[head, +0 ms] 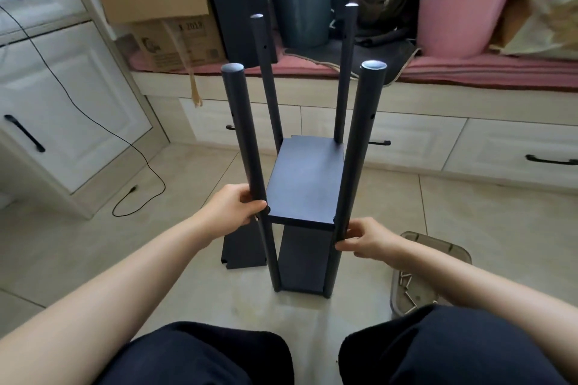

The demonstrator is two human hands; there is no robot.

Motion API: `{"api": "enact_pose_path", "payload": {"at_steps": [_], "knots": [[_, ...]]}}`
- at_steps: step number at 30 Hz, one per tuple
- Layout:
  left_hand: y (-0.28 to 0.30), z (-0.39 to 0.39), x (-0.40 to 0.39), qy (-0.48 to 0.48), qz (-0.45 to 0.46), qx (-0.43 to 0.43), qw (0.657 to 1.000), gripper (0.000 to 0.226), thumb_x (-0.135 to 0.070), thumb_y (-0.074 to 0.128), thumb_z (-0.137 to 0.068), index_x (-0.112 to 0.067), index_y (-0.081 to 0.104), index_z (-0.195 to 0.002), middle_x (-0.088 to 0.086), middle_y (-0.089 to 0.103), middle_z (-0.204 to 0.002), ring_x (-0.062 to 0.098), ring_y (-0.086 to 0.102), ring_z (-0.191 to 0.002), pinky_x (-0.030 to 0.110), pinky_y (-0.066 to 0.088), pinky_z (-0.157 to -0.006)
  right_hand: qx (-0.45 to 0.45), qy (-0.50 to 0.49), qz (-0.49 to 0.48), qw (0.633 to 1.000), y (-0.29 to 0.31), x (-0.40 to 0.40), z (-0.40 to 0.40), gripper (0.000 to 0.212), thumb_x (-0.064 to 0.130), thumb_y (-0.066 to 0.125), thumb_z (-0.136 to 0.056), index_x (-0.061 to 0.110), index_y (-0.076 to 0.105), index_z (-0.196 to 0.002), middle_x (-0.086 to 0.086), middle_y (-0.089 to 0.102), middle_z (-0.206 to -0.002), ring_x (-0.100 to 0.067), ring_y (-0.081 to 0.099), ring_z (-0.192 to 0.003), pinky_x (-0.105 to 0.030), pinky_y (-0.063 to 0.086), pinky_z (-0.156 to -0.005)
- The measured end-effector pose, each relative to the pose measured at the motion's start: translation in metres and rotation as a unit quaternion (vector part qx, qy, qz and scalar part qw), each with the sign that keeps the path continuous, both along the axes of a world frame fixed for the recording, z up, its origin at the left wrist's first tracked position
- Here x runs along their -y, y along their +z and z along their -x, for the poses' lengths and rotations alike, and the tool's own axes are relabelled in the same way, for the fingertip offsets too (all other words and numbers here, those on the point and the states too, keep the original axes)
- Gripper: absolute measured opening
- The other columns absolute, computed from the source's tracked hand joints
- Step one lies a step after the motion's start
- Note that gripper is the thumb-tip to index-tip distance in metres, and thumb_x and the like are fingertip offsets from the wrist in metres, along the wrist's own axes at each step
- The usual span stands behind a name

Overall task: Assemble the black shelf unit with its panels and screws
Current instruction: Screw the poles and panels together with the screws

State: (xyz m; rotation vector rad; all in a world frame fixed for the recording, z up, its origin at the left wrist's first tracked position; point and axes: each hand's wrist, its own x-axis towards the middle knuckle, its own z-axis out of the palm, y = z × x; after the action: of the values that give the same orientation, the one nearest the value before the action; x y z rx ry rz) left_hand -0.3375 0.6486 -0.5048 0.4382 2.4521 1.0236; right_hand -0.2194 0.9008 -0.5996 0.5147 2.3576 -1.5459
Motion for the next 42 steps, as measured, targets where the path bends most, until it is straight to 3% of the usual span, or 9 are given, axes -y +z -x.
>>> {"api": "enact_pose_path", "payload": {"at_steps": [4, 9, 12, 16, 20, 24, 30, 34, 42], "knots": [[0.014, -0.015, 0.000, 0.009, 0.106, 0.130, 0.986, 0.015, -0.006, 0.061, -0.096, 0.008, 0.066, -0.093, 0.015, 0.073, -0.082, 0.023, 0.070, -0.067, 0.026, 0.056, -0.064, -0.079, -0.017, -0.141, 0.987, 0.049, -0.011, -0.006, 0.039, 0.001, 0.064, -0.090, 0.015, 0.061, -0.127, -0.001, 0.068, -0.116, -0.015, 0.065, -0.105, -0.025, 0.055, -0.086], [0.023, -0.050, -0.045, -0.014, 0.053, 0.327, 0.944, 0.021, -0.014, 0.063, -0.099, 0.004, 0.063, -0.109, 0.022, 0.074, -0.103, 0.028, 0.076, -0.090, 0.032, 0.063, -0.078, -0.174, -0.059, -0.072, 0.980, 0.125, 0.000, -0.009, 0.036, -0.007, 0.058, -0.087, 0.013, 0.065, -0.117, -0.002, 0.070, -0.106, -0.013, 0.069, -0.094, -0.017, 0.055, -0.070], [0.010, -0.059, -0.068, 0.066, -0.019, 0.393, 0.917, 0.047, -0.028, 0.058, -0.102, 0.008, 0.053, -0.132, 0.024, 0.066, -0.123, 0.034, 0.067, -0.111, 0.035, 0.058, -0.089, -0.182, -0.069, -0.027, 0.981, 0.149, 0.014, -0.010, 0.037, -0.005, 0.060, -0.083, 0.017, 0.063, -0.112, -0.002, 0.069, -0.107, -0.015, 0.068, -0.092, -0.023, 0.053, -0.067], [-0.025, -0.071, -0.090, 0.253, -0.184, 0.403, 0.860, 0.051, -0.030, 0.055, -0.104, -0.006, 0.043, -0.147, 0.021, 0.054, -0.143, 0.039, 0.050, -0.134, 0.044, 0.041, -0.109, -0.222, -0.117, -0.007, 0.968, 0.142, 0.028, -0.014, 0.023, 0.015, 0.068, -0.089, 0.023, 0.062, -0.109, 0.004, 0.070, -0.106, -0.011, 0.068, -0.096, -0.031, 0.056, -0.077], [-0.047, -0.074, -0.098, 0.326, -0.322, 0.381, 0.803, 0.038, -0.020, 0.061, -0.101, -0.005, 0.053, -0.135, 0.020, 0.058, -0.138, 0.035, 0.051, -0.133, 0.043, 0.039, -0.111, -0.260, -0.133, -0.044, 0.955, 0.134, 0.024, -0.018, 0.013, 0.025, 0.065, -0.095, 0.021, 0.063, -0.107, 0.002, 0.070, -0.101, -0.015, 0.071, -0.088, -0.041, 0.060, -0.082], [-0.062, -0.074, -0.097, 0.353, -0.366, 0.347, 0.788, 0.022, -0.012, 0.065, -0.098, -0.003, 0.060, -0.117, 0.016, 0.067, -0.122, 0.029, 0.064, -0.111, 0.038, 0.047, -0.102, -0.299, -0.124, -0.108, 0.940, 0.129, 0.024, -0.018, 0.015, 0.022, 0.066, -0.094, 0.018, 0.062, -0.108, 0.009, 0.067, -0.088, -0.003, 0.068, -0.074, -0.025, 0.057, -0.071], [-0.057, -0.074, -0.106, 0.390, -0.424, 0.354, 0.737, 0.004, 0.001, 0.057, -0.099, 0.000, 0.059, -0.102, 0.019, 0.067, -0.096, 0.028, 0.066, -0.082, 0.043, 0.052, -0.093, -0.281, -0.113, -0.103, 0.947, 0.126, 0.025, -0.014, 0.015, 0.018, 0.065, -0.095, 0.021, 0.053, -0.105, 0.006, 0.066, -0.096, -0.012, 0.071, -0.080, -0.035, 0.060, -0.076], [-0.054, -0.073, -0.105, 0.394, -0.431, 0.359, 0.728, 0.012, 0.004, 0.052, -0.100, -0.003, 0.056, -0.091, 0.020, 0.065, -0.093, 0.031, 0.065, -0.080, 0.047, 0.052, -0.091, -0.280, -0.113, -0.092, 0.949, 0.125, 0.026, -0.015, 0.017, 0.017, 0.063, -0.096, 0.024, 0.053, -0.107, 0.010, 0.064, -0.092, -0.014, 0.071, -0.081, -0.042, 0.060, -0.081], [-0.054, -0.070, -0.103, 0.394, -0.430, 0.351, 0.732, 0.007, 0.004, 0.050, -0.101, -0.001, 0.054, -0.105, 0.024, 0.064, -0.098, 0.039, 0.065, -0.091, 0.052, 0.052, -0.090, -0.284, -0.097, -0.102, 0.948, 0.124, 0.030, -0.014, 0.023, 0.016, 0.062, -0.097, 0.024, 0.051, -0.115, 0.009, 0.064, -0.091, -0.017, 0.069, -0.082, -0.043, 0.059, -0.080]]}}
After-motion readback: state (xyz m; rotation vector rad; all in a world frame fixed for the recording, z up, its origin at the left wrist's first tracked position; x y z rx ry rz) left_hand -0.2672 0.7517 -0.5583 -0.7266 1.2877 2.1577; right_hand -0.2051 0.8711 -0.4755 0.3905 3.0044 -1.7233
